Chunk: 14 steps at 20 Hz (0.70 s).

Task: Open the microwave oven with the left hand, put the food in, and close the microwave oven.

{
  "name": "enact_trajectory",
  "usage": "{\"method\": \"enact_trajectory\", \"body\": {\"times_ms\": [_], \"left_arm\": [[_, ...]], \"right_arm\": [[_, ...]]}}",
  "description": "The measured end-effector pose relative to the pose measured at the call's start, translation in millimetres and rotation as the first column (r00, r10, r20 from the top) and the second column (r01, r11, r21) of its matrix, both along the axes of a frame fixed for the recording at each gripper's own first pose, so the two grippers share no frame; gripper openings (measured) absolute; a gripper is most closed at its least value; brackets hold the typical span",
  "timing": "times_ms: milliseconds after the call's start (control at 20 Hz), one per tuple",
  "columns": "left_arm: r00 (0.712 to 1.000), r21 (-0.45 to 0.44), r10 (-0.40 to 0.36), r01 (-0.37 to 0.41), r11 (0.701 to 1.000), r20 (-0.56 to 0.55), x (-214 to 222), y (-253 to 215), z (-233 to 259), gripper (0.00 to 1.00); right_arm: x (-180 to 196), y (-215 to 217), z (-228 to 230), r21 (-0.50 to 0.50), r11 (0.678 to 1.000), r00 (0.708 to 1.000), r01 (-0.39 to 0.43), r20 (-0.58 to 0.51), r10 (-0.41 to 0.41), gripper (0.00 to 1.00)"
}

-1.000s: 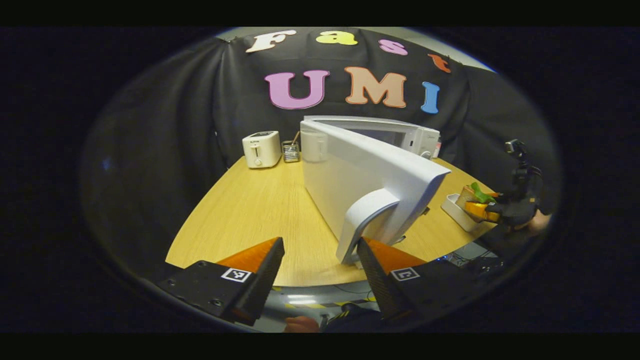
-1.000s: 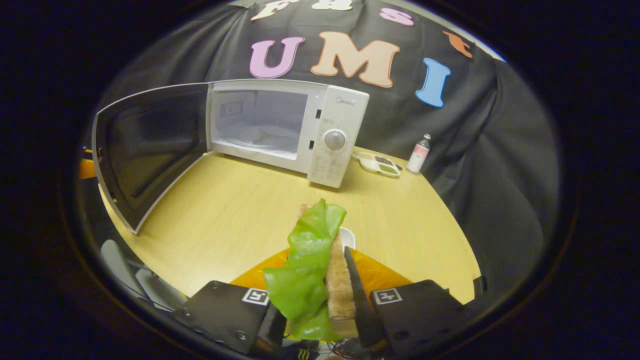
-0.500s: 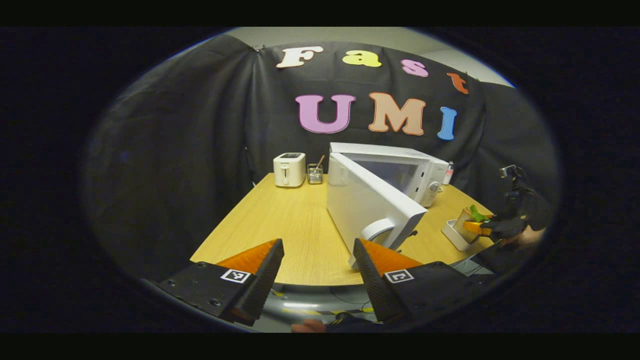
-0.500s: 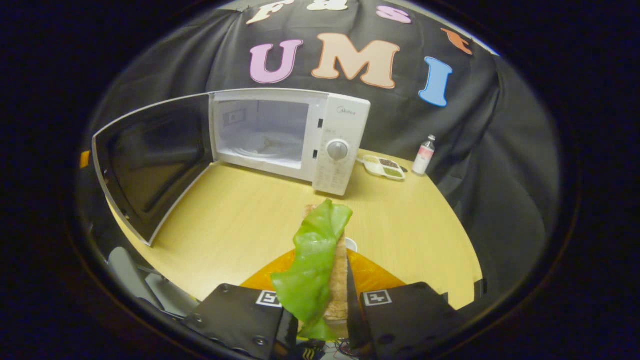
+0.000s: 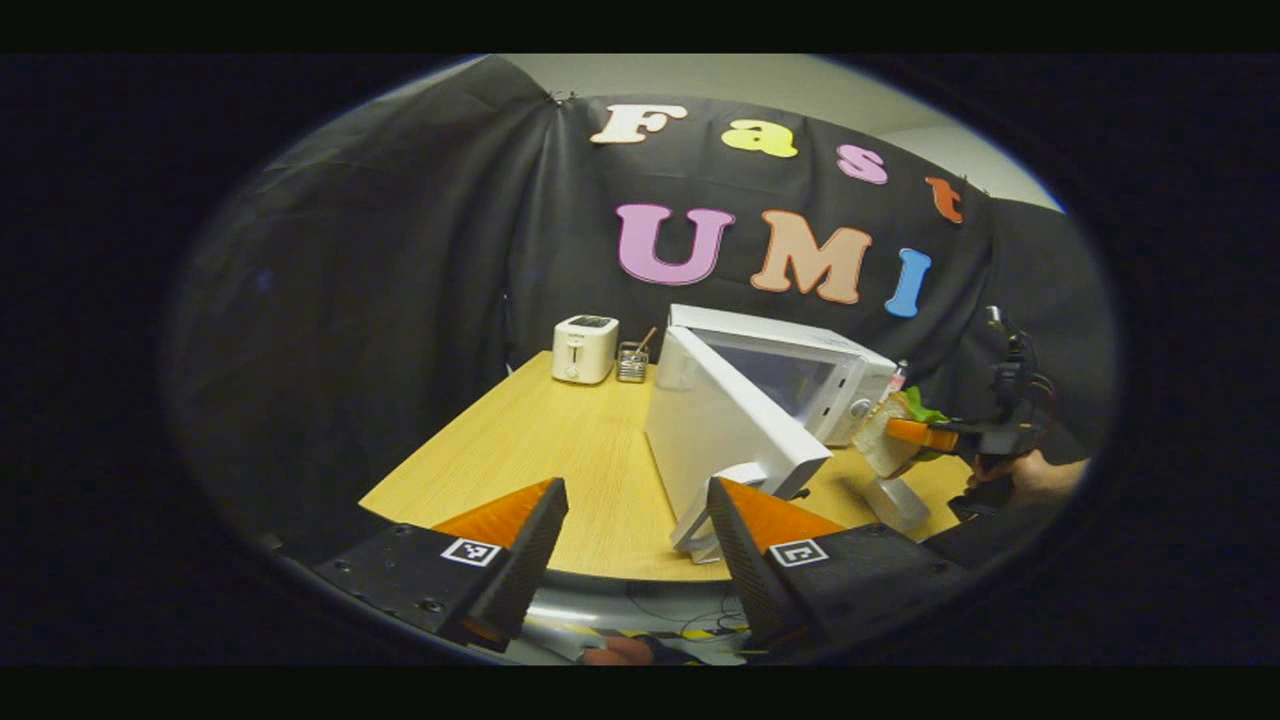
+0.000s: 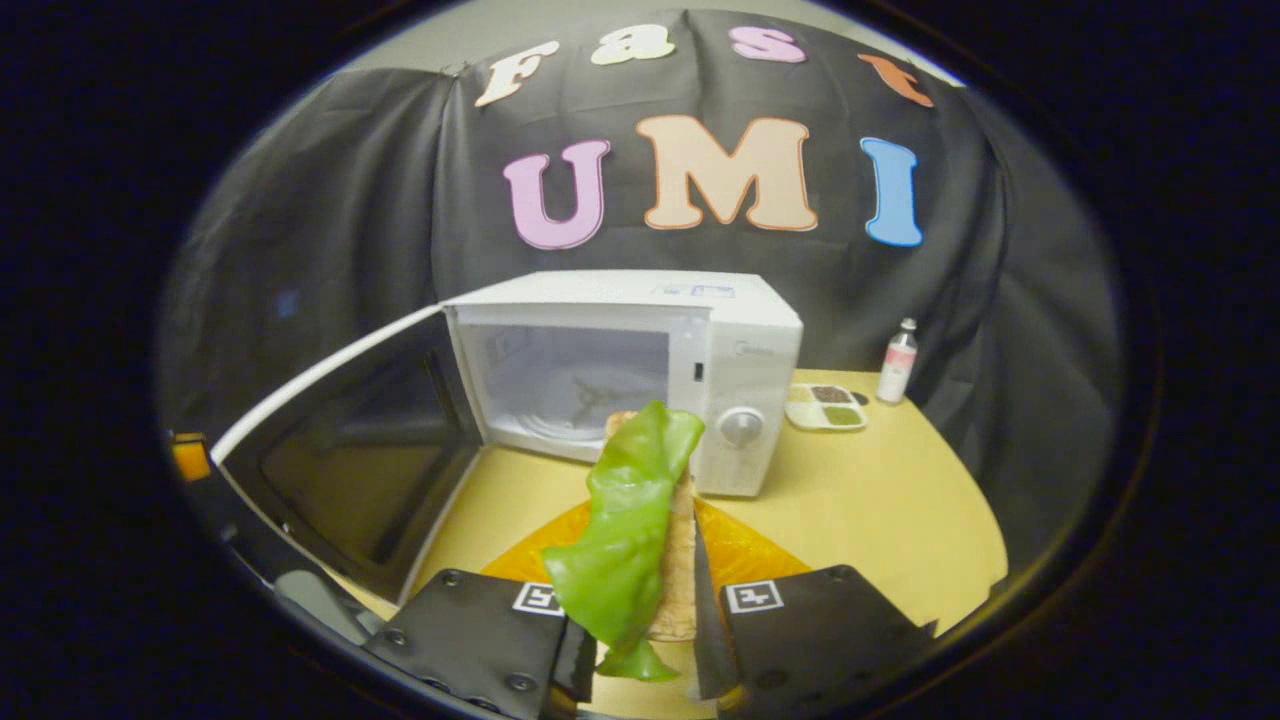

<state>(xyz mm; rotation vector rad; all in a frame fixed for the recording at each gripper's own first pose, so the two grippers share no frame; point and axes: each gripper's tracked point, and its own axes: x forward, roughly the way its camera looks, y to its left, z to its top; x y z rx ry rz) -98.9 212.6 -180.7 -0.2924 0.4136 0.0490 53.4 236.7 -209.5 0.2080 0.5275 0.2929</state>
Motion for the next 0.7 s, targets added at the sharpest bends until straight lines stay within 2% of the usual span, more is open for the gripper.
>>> {"method": "enact_trajectory", "body": {"times_ms": [150,250,300,400,450,500,550,600,700], "left_arm": [[0.999,0.023,0.01,-0.011,1.0,0.034,5.4,6.4,14.6,0.82],[0.999,0.032,0.017,-0.019,0.999,0.046,4.9,10.4,23.1,0.82],[0.999,0.033,0.025,-0.026,0.999,0.048,3.5,11.3,23.8,0.78],[0.999,0.038,0.039,-0.04,0.998,0.029,-0.2,12.8,19.5,0.82],[0.999,0.044,0.05,-0.05,0.998,0.021,-3.4,14.4,18.5,0.77],[0.998,0.046,0.058,-0.059,0.997,0.016,-7.9,16.7,19.5,0.82],[0.998,0.046,0.069,-0.069,0.997,0.012,-11.6,19.7,20.1,0.82],[0.997,0.049,0.076,-0.076,0.996,0.001,-14.7,21.4,18.2,0.78],[0.996,0.067,0.091,-0.089,0.994,-0.025,-20.2,28.3,11.2,0.82]], "right_arm": [[27.1,37.6,-1.7,0.153,0.987,0.998,0.045,-0.059,-0.036,0.47],[45.4,59.6,-9.6,0.244,0.965,0.99,0.1,-0.123,-0.071,0.48],[53.0,67.7,-14.4,0.281,0.951,0.985,0.128,-0.151,-0.088,0.48],[73.8,81.6,-24.5,0.351,0.913,0.968,0.207,-0.21,-0.138,0.48],[83.7,88.2,-28.4,0.385,0.89,0.958,0.245,-0.235,-0.162,0.48],[93.2,95.0,-29.0,0.418,0.864,0.949,0.279,-0.258,-0.182,0.48],[104.4,100.8,-32.2,0.44,0.843,0.941,0.31,-0.272,-0.203,0.48],[117.2,107.4,-36.8,0.451,0.826,0.932,0.339,-0.281,-0.229,0.48],[135.8,120.4,-46.4,0.454,0.805,0.917,0.381,-0.296,-0.267,0.48]]}}
